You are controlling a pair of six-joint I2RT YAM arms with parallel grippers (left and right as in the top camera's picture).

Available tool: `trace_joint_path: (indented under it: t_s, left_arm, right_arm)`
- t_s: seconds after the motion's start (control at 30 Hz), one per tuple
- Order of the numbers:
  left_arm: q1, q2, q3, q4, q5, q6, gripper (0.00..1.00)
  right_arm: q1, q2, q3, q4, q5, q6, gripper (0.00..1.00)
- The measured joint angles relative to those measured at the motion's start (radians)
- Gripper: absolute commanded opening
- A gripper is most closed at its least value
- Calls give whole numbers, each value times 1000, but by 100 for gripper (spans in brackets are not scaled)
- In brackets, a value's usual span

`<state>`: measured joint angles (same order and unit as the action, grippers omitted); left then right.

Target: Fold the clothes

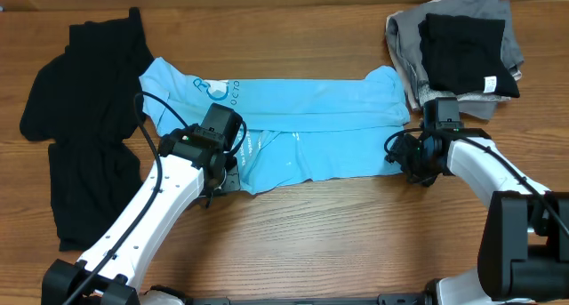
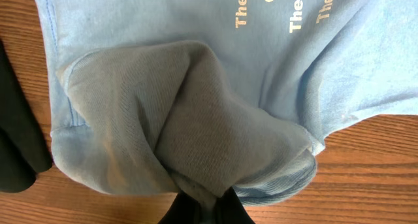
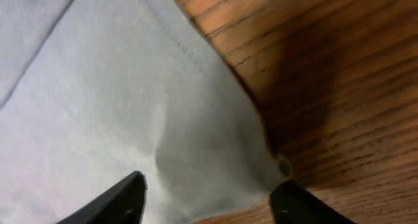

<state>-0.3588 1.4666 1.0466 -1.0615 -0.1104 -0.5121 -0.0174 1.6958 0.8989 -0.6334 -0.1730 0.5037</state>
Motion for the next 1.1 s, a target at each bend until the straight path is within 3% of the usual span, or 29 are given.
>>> trace_joint_path:
  t_s: [0.17, 0.3, 0.4, 0.67, 0.87, 1.1]
  left_arm:
    - [0, 0, 0, 0, -6, 0, 4]
    - [0, 0, 0, 0, -21, 0, 4]
    - [0, 0, 0, -1, -29, 0, 4]
    - [16, 0, 0, -1, -37, 0, 4]
    - [62, 0, 2, -24, -41, 0, 4]
    - [80, 0, 92, -133, -81, 27, 4]
  right_arm:
    - [0, 1, -6, 18, 5, 19, 45]
    - [0, 5, -11, 32, 9, 28, 25]
    - [0, 10, -13, 36, 16, 36, 5]
    - [-1, 13, -14, 22, 17, 47, 4]
    - [-1, -10, -14, -96, 5, 46, 4]
    - [-1, -182, -20, -258, 5, 46, 4]
